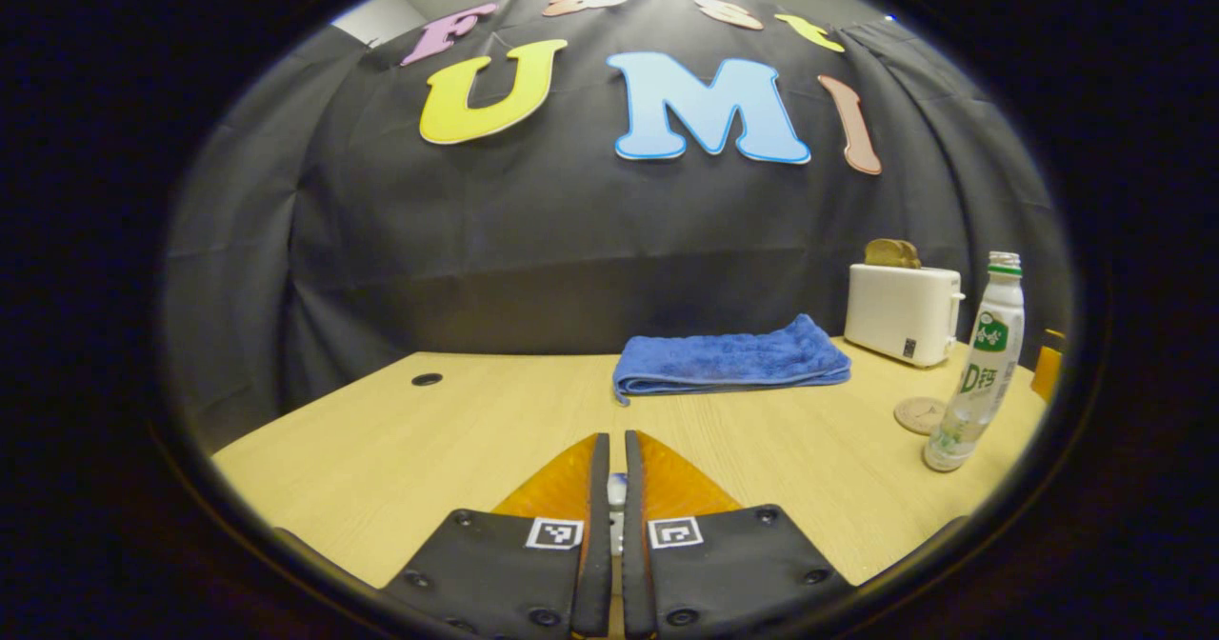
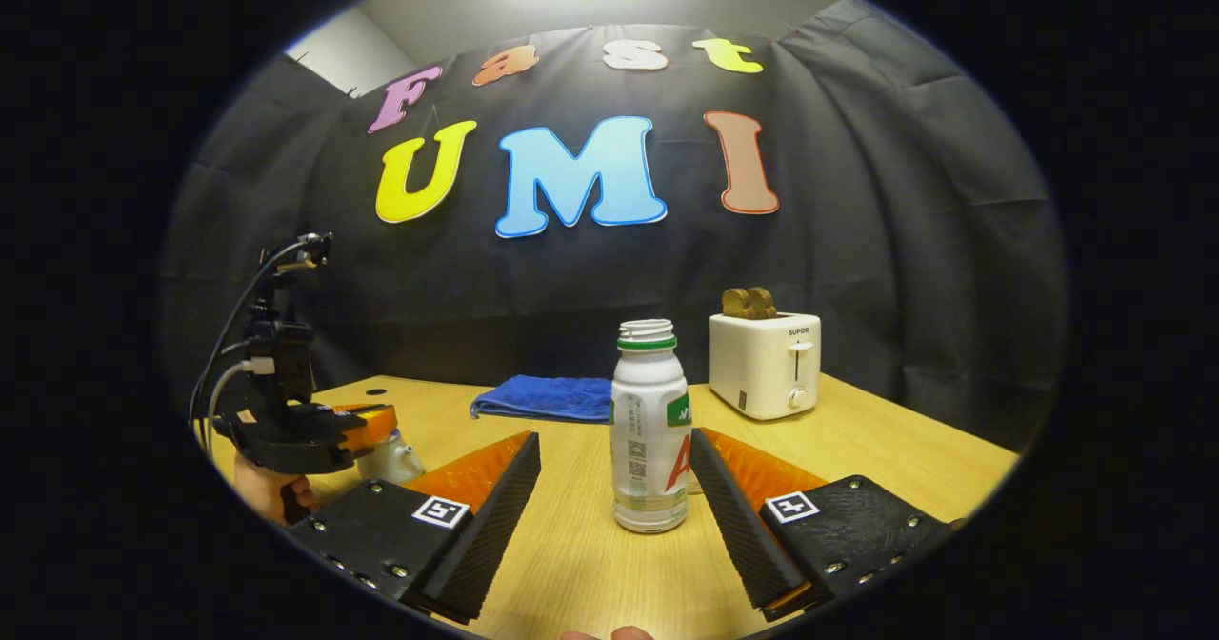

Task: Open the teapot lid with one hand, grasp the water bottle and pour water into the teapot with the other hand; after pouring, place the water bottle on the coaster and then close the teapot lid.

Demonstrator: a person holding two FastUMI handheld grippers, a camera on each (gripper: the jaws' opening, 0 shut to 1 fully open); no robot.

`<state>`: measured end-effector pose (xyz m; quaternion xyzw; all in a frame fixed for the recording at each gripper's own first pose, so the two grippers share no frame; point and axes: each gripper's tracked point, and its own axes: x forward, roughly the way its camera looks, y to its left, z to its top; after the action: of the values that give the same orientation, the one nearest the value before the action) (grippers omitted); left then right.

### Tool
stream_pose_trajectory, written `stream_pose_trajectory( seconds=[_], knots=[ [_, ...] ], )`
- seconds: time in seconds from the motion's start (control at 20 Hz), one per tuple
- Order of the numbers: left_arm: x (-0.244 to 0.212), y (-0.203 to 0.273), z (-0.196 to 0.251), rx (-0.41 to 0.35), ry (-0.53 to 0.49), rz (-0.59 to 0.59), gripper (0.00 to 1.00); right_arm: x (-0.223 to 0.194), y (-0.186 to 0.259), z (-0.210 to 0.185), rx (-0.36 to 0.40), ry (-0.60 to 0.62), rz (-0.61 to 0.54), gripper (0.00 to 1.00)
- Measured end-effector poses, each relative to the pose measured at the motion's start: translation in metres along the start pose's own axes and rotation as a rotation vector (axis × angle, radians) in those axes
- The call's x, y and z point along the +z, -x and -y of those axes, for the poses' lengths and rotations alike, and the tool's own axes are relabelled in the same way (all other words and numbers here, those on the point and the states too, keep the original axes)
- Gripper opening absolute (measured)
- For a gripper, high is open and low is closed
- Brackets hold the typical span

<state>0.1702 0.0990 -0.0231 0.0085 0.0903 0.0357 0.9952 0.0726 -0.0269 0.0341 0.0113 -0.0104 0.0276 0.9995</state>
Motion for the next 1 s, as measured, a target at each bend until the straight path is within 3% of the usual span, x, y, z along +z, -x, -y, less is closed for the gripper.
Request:
stream_pose_trajectory(
  seconds=[0.05, 0.35, 0.4, 0.45, 0.95, 1.0],
  knots=[
    [0.001, 0.002, -0.001, 0.001, 0.002, 0.004, 0.15, 0.0, -0.002, 0.002, -0.004, 0.009, 0.001, 0.97],
    [0.022, 0.01, 0.002, -0.016, -0.009, 0.053, 0.15, -0.001, -0.023, 0.014, -0.032, 0.009, -0.016, 0.97],
    [0.025, 0.011, 0.003, -0.024, -0.002, 0.054, 0.11, 0.0, -0.027, 0.017, -0.043, 0.024, -0.018, 0.97],
    [0.03, 0.013, 0.003, -0.029, 0.007, 0.064, 0.15, -0.001, -0.031, 0.018, -0.05, 0.036, -0.019, 0.97],
    [0.079, 0.047, 0.004, -0.061, -0.009, 0.162, 0.15, -0.021, -0.061, 0.019, -0.074, 0.074, -0.083, 0.97],
    [0.084, 0.05, 0.004, -0.064, -0.009, 0.173, 0.11, -0.023, -0.061, 0.02, -0.078, 0.069, -0.092, 0.97]
  ],
)
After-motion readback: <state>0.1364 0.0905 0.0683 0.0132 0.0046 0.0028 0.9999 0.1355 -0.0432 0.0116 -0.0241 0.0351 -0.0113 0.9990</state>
